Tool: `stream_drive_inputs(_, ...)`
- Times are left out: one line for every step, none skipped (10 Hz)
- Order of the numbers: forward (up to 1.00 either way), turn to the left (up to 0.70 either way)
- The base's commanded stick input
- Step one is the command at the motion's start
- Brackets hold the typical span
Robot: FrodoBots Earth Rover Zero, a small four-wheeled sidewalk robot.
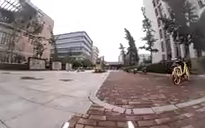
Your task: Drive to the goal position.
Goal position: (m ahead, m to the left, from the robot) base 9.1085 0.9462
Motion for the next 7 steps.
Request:
stream_drive_inputs(0.45, 0.00)
stream_drive_inputs(0.45, 0.00)
stream_drive_inputs(0.45, 0.00)
stream_drive_inputs(0.45, 0.00)
stream_drive_inputs(0.45, 0.00)
stream_drive_inputs(0.45, 0.00)
stream_drive_inputs(0.45, 0.00)
